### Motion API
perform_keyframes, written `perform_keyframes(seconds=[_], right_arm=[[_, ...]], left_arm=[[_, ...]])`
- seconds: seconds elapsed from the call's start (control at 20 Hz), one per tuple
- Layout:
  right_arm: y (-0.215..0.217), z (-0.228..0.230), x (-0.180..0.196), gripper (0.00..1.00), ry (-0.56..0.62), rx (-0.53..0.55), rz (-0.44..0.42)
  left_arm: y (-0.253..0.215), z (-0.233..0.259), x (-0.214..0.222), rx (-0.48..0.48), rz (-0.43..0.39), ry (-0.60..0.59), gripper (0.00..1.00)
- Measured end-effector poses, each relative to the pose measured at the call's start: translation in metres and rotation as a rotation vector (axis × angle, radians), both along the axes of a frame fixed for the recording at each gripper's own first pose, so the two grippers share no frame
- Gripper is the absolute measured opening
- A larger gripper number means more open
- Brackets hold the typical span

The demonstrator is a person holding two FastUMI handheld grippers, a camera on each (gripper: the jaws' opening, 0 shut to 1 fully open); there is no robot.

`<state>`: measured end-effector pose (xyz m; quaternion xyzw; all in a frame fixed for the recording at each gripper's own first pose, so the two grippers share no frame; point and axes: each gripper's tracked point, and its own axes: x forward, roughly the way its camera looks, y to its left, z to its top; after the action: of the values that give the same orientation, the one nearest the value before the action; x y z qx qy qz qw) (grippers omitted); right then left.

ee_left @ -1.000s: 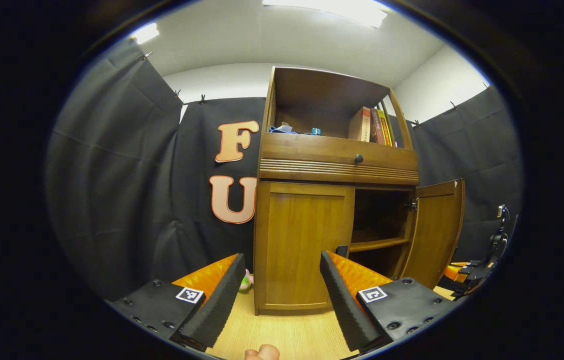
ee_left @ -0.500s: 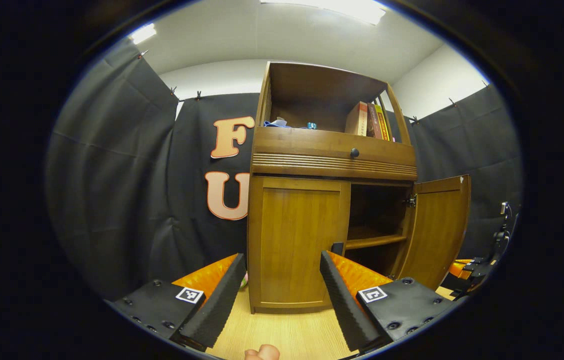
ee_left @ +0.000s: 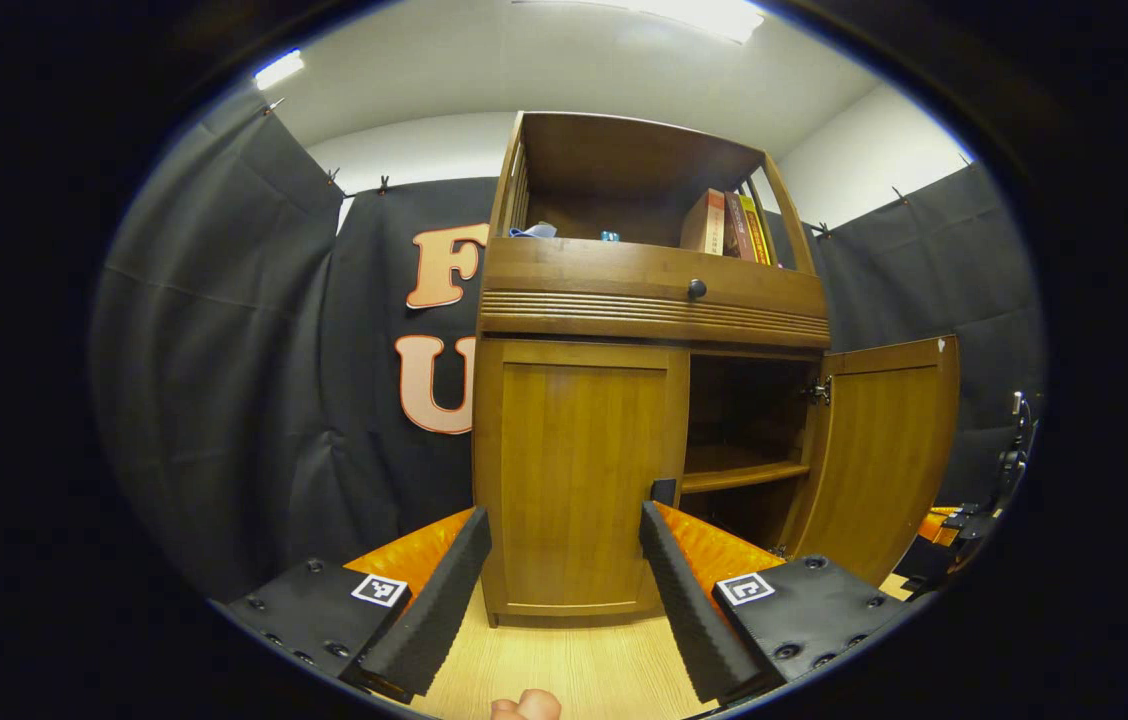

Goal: Open the right door of the double-door shoe cabinet with the right hand, and open the left door with the left hand.

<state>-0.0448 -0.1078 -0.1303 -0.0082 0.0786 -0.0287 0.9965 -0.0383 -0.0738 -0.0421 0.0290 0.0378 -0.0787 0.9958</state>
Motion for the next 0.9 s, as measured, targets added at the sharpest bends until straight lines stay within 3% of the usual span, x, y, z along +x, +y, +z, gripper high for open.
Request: perform_keyframes(seconds=[0.45,0.5,0.55,0.9], right_arm=[[-0.026,0.002,0.001,0.02,-0.009,0.029,0.01],[-0.028,0.002,0.001,0.13,-0.004,0.03,0.016],[-0.03,0.001,0.0,0.04,-0.002,0.029,0.012],[-0.065,0.011,-0.024,0.02,-0.023,-0.027,-0.072]], left_arm=[[-0.027,-0.023,0.014,0.029,-0.023,0.022,0.97],[-0.031,-0.025,0.016,0.026,-0.028,0.022,0.95],[-0.034,-0.027,0.019,0.022,-0.032,0.021,0.95],[-0.059,-0.062,0.058,0.023,-0.039,0.05,0.97]])
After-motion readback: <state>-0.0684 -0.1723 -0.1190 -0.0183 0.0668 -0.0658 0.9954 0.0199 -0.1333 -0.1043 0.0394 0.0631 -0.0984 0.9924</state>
